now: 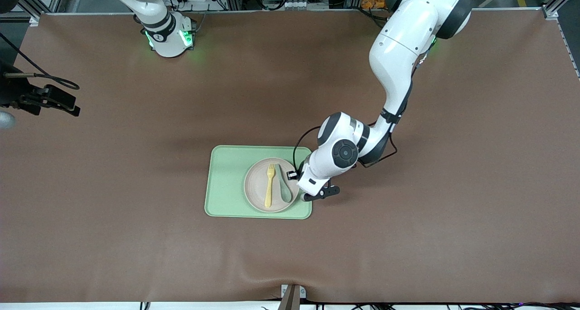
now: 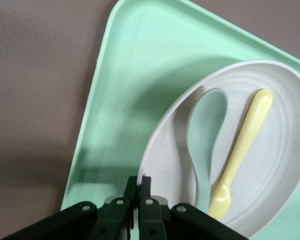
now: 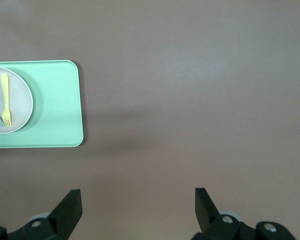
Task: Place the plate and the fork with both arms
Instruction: 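Lower the plate onto the tray while the right gripper reaches in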
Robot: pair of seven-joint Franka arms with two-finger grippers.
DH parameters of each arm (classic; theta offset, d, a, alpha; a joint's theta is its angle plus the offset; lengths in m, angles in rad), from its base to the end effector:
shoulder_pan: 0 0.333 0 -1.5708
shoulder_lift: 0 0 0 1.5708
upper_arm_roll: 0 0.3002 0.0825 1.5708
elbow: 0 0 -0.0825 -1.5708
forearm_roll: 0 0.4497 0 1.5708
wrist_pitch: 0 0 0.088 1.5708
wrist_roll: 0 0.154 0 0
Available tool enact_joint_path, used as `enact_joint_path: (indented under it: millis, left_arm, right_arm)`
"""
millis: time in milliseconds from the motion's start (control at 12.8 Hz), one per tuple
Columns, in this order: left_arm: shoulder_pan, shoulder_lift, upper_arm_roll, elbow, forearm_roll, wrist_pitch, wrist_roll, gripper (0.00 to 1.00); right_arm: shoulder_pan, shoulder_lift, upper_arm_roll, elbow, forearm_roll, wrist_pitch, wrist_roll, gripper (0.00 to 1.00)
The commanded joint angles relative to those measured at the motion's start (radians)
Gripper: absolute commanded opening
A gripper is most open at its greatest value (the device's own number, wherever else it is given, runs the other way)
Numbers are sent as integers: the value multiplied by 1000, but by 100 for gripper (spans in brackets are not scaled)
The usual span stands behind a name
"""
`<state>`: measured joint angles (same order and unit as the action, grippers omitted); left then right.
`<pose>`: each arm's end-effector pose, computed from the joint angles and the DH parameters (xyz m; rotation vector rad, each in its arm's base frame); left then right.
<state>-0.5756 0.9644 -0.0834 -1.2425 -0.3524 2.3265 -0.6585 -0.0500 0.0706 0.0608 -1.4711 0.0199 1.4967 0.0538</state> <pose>0.6399 -0.5018 0.0988 2.7741 0.3739 -0.1589 0.6315 0.0089 0.5645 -3.1174 0.0655 0.0711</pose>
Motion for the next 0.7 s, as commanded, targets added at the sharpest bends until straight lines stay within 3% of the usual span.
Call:
enact_joint_path:
  millis: [0, 156, 234, 312, 391, 625]
  left_arm:
    - [-24, 39, 13, 34, -10, 33, -12, 0]
    - [-24, 33, 11, 23, -10, 31, -13, 0]
    - [-24, 31, 13, 21, -10, 31, -12, 41]
    - [-24, 27, 13, 18, -5, 31, -9, 95]
    - [-24, 19, 14, 14, -2, 31, -7, 100]
    - [-21, -42, 16, 2, -2, 18, -16, 100]
  right_arm:
    - [15, 37, 5, 14, 9, -16, -8, 100]
    - [13, 49, 7, 14, 9, -26, -11, 100]
    - [15, 51, 7, 14, 9, -21, -6, 100]
    - [22, 52, 7, 14, 9, -12, -3, 100]
    - [39, 61, 7, 17, 11, 11, 6, 100]
    - [91, 135, 7, 72, 3, 59, 29, 100]
